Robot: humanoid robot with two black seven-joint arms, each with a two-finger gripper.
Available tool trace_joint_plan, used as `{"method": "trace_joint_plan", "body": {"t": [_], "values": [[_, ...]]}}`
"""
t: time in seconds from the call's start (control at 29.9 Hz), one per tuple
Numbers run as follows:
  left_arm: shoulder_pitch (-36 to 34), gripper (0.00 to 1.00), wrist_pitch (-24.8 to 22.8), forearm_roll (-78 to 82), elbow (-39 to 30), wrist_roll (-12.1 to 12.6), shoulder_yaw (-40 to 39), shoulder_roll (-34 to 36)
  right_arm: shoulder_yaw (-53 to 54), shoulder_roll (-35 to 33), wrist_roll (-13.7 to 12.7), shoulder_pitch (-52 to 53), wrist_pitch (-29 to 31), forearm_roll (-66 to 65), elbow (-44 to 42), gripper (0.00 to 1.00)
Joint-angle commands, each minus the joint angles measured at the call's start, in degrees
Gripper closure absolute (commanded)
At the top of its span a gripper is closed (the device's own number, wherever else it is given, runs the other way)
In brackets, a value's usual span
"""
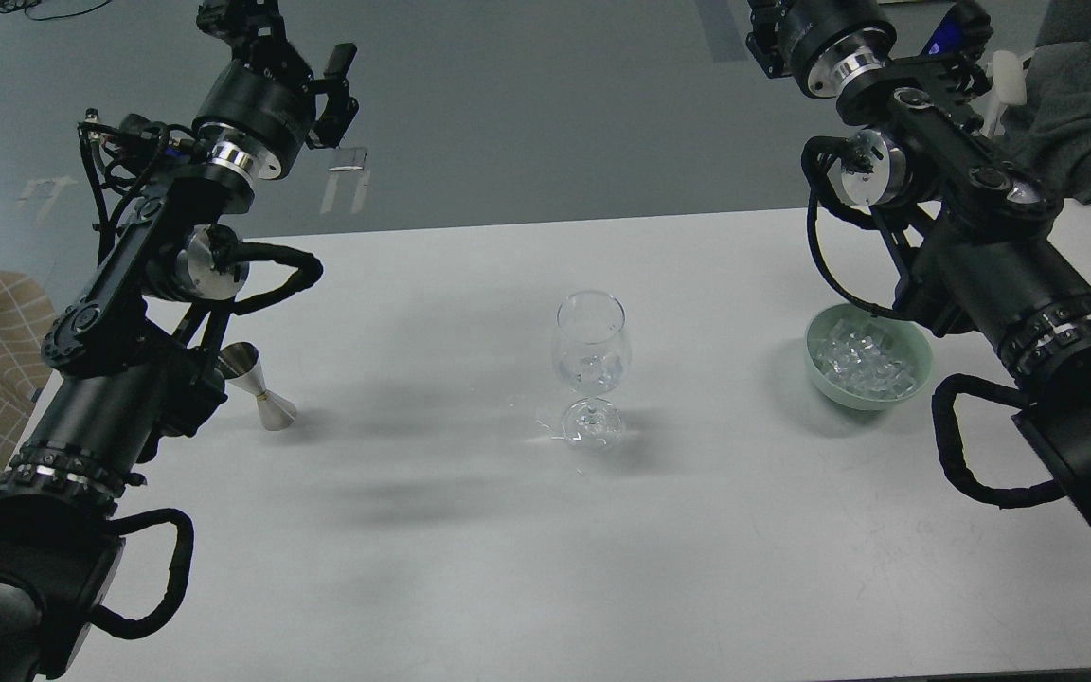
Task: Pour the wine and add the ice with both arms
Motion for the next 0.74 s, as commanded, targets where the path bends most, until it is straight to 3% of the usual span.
{"method": "trace_joint_plan", "body": {"t": [0.0, 0.07, 0.17, 0.33, 0.7], "values": [[-3.48, 0.02, -7.29, -6.73, 6.83, 3.79, 0.18, -0.22, -0.06, -0.01, 0.99, -0.14, 3.61, 4.19, -0.48, 0.0], [-9.26, 0.02, -8.16, -10.06, 16.18, 6.59, 2.01, -0.66, -0.06, -0.1, 2.12, -0.49, 6.06, 6.82, -0.57, 0.0], [-13.32, 0.02, -9.27, -10.94, 23.51, 6.86, 4.74, -1.44, -0.06, -0.01, 4.67, -0.67, 8.26, 7.09, -1.71, 0.0], [-14.47, 0.02, -9.27, -11.12, 24.93, 6.86, 9.48, -1.19, -0.06, 0.25, 5.12, -0.49, 8.35, 7.09, -2.94, 0.0], [-14.12, 0.02, -9.27, -22.46, 25.64, 6.95, 10.73, -1.18, -0.15, 0.69, 5.21, -0.93, 8.27, 7.0, -3.73, 0.0]]}}
